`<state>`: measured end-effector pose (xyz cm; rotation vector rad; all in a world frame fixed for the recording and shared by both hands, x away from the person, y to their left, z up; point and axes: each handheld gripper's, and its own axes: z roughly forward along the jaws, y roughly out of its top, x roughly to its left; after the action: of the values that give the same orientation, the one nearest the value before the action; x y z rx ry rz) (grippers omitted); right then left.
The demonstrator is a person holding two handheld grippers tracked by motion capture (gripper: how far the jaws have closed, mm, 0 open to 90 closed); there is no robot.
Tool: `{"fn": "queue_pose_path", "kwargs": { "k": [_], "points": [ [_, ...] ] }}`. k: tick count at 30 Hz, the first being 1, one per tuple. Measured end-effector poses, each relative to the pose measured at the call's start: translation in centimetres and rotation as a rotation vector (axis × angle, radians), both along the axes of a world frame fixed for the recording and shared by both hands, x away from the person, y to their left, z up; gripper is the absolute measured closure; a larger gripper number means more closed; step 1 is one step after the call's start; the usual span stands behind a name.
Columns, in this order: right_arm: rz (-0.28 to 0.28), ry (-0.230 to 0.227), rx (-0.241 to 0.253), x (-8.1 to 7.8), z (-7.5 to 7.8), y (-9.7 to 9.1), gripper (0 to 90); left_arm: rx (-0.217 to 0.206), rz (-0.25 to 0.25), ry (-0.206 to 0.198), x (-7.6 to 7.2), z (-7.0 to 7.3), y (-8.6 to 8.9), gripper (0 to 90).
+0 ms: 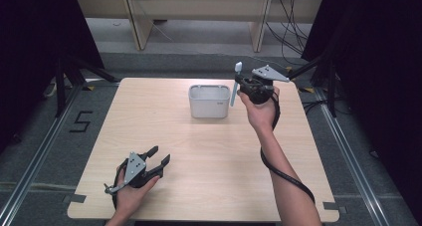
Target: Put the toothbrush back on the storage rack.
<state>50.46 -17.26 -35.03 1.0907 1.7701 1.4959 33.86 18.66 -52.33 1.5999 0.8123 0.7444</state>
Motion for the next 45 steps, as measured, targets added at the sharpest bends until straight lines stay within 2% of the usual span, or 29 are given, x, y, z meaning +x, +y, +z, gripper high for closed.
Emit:
{"fn": "queue_pose_path", "kwargs": {
  "k": [4, 7, 8, 14, 16, 17, 21, 24, 27, 42, 44, 45],
  "points": [
    [0.009, -0.025, -0.013, 0.4, 0.0, 0.0, 86.3, 0.000, -0.001, 0.001, 0.0, 0.0, 0.0, 44.3],
    [0.002, -0.014, 0.003, 0.4, 0.1, 0.2, 86.3, -0.001, -0.001, 0.002, 0.0, 0.0, 0.0, 44.3],
    [0.010, -0.028, -0.005, 0.6, 0.1, 0.2, 86.3, -0.001, -0.001, 0.002, 0.0, 0.0, 0.0, 44.3],
    [-0.005, -0.022, 0.014, 0.7, 0.1, 0.4, 86.3, -0.003, -0.002, 0.004, 0.0, 0.0, 0.0, 44.3],
    [-0.010, -0.026, 0.013, 0.7, 0.1, 0.4, 86.3, -0.004, -0.002, 0.004, 0.0, 0.0, 0.0, 44.3],
    [-0.007, -0.042, 0.001, 0.8, 0.1, 0.4, 86.3, -0.003, -0.002, 0.005, 0.0, 0.0, 0.0, 44.3],
    [-0.015, -0.037, 0.015, 0.9, 0.2, 0.5, 86.3, -0.003, -0.001, 0.003, 0.0, 0.0, 0.0, 44.3],
    [-0.016, -0.062, 0.013, 1.1, 0.3, 0.4, 86.3, -0.006, -0.001, 0.001, 0.0, 0.0, 0.0, 44.3],
    [-0.023, -0.050, 0.031, 1.1, 0.4, 0.5, 86.2, -0.003, -0.001, 0.004, 0.0, 0.0, 0.0, 44.3],
    [-0.028, -0.075, 0.043, 1.8, 0.7, 0.9, 86.2, -0.005, -0.002, 0.004, 0.0, 0.0, 0.1, 44.3],
    [-0.032, -0.068, 0.046, 1.8, 0.7, 0.9, 86.2, -0.006, -0.002, 0.004, 0.0, 0.0, 0.1, 44.3],
    [-0.037, -0.050, 0.058, 1.8, 0.7, 1.1, 86.2, -0.005, -0.002, 0.005, 0.0, 0.0, 0.1, 44.3]
  ]
}}
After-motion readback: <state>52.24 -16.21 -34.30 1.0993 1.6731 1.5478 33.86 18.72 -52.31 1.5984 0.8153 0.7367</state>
